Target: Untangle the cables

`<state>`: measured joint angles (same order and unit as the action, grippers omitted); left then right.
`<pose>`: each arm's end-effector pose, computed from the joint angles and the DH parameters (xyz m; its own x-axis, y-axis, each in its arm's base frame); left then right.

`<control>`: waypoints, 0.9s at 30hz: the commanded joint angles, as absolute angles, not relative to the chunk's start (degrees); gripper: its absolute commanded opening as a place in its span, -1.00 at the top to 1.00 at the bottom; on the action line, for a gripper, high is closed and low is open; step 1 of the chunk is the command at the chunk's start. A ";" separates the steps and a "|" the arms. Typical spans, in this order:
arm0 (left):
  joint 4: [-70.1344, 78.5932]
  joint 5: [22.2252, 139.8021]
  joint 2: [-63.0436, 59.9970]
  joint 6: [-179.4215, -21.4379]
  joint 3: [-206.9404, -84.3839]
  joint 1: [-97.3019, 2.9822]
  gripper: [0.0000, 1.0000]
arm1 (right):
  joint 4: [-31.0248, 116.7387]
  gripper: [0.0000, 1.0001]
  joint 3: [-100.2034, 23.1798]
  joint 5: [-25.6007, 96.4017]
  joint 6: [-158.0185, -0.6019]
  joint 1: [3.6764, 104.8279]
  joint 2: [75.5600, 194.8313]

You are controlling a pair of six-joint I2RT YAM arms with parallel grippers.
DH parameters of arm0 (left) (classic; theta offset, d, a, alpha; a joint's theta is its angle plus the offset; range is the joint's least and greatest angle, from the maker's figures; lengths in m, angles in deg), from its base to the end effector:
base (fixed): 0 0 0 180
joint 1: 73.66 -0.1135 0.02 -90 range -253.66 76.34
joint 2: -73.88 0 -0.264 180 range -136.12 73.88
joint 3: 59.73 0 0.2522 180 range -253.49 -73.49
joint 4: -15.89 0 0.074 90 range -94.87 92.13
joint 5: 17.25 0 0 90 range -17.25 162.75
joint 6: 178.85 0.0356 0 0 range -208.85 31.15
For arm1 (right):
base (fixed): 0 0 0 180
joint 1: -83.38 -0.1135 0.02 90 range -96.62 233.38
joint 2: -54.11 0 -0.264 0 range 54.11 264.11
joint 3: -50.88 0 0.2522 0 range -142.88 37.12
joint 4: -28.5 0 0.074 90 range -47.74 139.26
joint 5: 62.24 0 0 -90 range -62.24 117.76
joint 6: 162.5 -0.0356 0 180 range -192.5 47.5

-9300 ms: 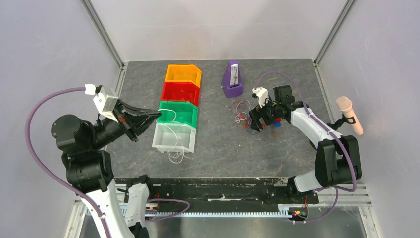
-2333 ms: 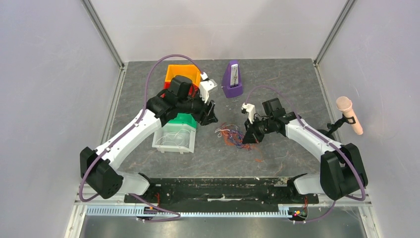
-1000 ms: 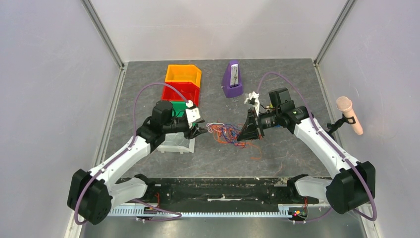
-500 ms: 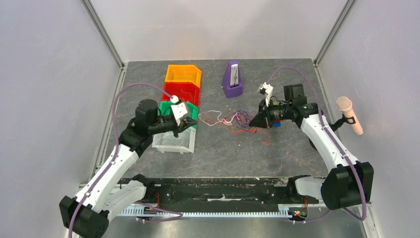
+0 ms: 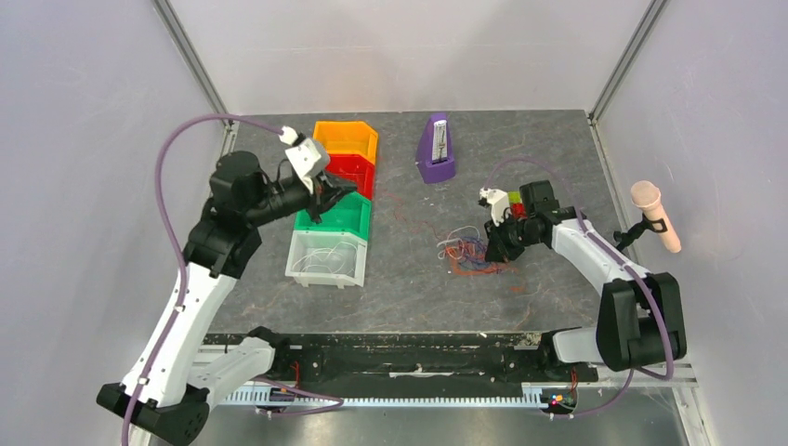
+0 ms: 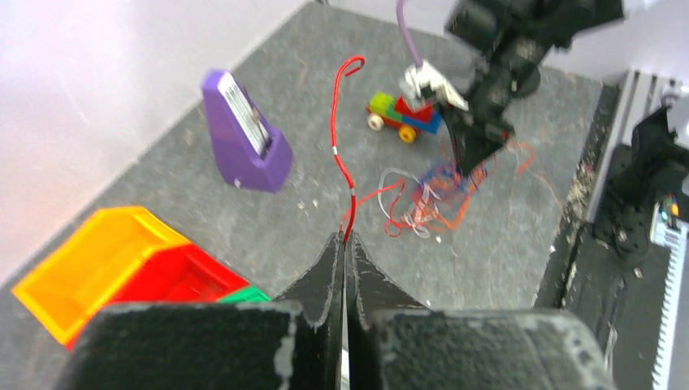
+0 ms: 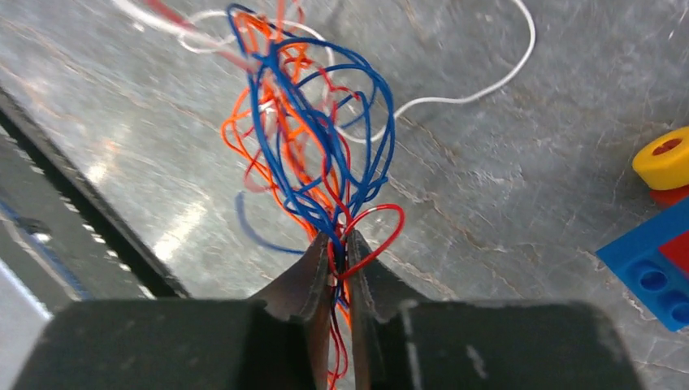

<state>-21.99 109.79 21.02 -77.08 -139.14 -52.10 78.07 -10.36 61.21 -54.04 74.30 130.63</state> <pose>0.1657 -0.0885 0.4166 -0.0070 0.1778 -0.9840 0.8622 0.4996 0.0842 0.2396 0.0582 0.2099 -0.7329 -0.3847 -0.5611 -0.6274 0.7012 0.3387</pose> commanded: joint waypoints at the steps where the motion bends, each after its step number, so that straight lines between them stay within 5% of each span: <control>1: -25.36 105.93 17.13 -79.76 -152.31 -52.29 0.95 | 73.42 0.54 -7.31 54.49 -49.77 74.44 133.94; 3: -28.43 103.66 14.38 -79.61 -159.02 -52.36 0.95 | 72.03 0.26 -6.17 53.70 -48.87 74.49 135.48; 9: -35.04 101.32 6.27 -79.75 -176.68 -52.49 0.95 | 70.05 0.16 -4.90 53.82 -48.01 74.66 139.06; 15: -35.88 100.01 -3.41 -82.69 -194.13 -57.62 0.95 | 71.42 -0.28 -7.34 51.12 -47.02 75.93 144.07; 19: -38.80 102.57 -11.01 -84.68 -207.36 -60.39 0.95 | 74.67 -0.32 -10.25 52.04 -46.52 77.02 145.49; 21: -38.75 103.57 -13.07 -85.74 -211.52 -61.70 0.95 | 75.87 -0.12 -10.76 51.93 -45.17 77.52 146.05; 24: -37.34 105.36 -13.62 -86.42 -212.25 -62.41 0.96 | 75.93 0.93 -10.60 50.34 -44.03 78.08 147.11; 27: -33.60 103.07 -11.66 -86.89 -208.98 -63.10 0.95 | 76.33 1.00 -9.86 50.15 -43.77 79.13 147.12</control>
